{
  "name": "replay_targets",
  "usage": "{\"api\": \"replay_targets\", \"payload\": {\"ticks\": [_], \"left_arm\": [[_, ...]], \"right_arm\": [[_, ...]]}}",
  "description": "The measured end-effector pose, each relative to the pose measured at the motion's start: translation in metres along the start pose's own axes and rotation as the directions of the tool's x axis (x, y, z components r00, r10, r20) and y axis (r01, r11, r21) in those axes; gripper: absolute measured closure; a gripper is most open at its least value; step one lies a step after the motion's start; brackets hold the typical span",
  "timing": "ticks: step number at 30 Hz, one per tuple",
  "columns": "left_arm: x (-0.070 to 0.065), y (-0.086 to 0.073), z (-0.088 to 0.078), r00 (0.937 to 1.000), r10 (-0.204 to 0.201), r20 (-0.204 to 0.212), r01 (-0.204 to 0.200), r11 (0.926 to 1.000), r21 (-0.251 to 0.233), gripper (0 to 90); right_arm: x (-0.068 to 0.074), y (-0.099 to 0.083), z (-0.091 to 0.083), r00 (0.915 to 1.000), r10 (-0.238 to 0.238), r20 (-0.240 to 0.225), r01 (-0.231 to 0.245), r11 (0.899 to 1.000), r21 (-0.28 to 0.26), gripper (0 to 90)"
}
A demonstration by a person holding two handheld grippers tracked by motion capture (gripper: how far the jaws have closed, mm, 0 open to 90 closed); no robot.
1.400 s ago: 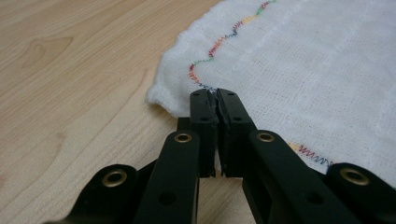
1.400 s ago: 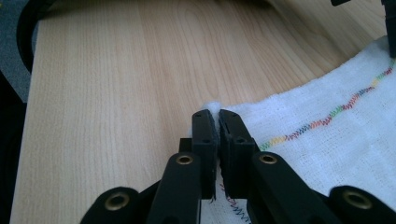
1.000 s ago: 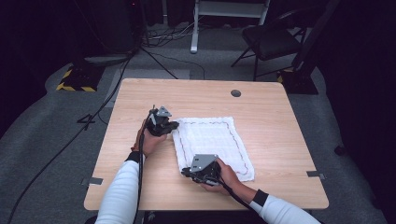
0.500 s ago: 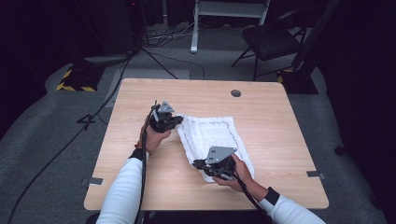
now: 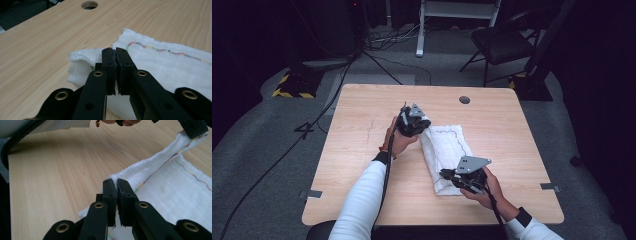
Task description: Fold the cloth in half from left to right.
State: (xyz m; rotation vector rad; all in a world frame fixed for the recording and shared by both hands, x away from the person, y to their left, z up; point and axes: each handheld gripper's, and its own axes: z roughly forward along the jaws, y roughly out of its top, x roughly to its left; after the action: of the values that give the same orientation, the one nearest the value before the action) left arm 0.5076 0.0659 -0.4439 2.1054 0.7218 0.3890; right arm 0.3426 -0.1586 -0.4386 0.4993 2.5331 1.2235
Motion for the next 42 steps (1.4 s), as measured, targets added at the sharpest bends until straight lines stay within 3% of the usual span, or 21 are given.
{"api": "replay_targets", "payload": {"ticks": [10,27,31,33,35,42], "left_arm": [[-0.024,0.024,0.029,0.9979,0.044,0.048,-0.045,0.9989,0.014,86.2],[-0.053,0.046,0.072,0.9912,0.090,0.098,-0.095,0.9941,0.052,86.2],[-0.060,0.048,0.084,0.9907,0.098,0.095,-0.104,0.9922,0.068,86.1],[-0.063,0.048,0.088,0.9929,0.098,0.068,-0.103,0.9913,0.082,83.5],[-0.063,0.048,0.089,0.9944,0.088,0.059,-0.092,0.9922,0.083,75.7],[-0.057,0.046,0.078,0.9940,0.085,0.068,-0.090,0.9936,0.069,76.0]], "right_arm": [[-0.014,-0.028,-0.031,0.9958,0.069,0.060,-0.070,0.997,0.015,85.5],[-0.019,-0.056,-0.056,0.9871,0.096,0.129,-0.104,0.993,0.060,85.3],[-0.021,-0.062,-0.059,0.9848,0.106,0.137,-0.118,0.990,0.076,85.1],[-0.023,-0.065,-0.059,0.9832,0.117,0.141,-0.129,0.988,0.085,84.4],[-0.024,-0.068,-0.059,0.9810,0.129,0.144,-0.144,0.985,0.097,83.6],[-0.025,-0.071,-0.057,0.9796,0.110,0.168,-0.134,0.982,0.136,83.1]]}}
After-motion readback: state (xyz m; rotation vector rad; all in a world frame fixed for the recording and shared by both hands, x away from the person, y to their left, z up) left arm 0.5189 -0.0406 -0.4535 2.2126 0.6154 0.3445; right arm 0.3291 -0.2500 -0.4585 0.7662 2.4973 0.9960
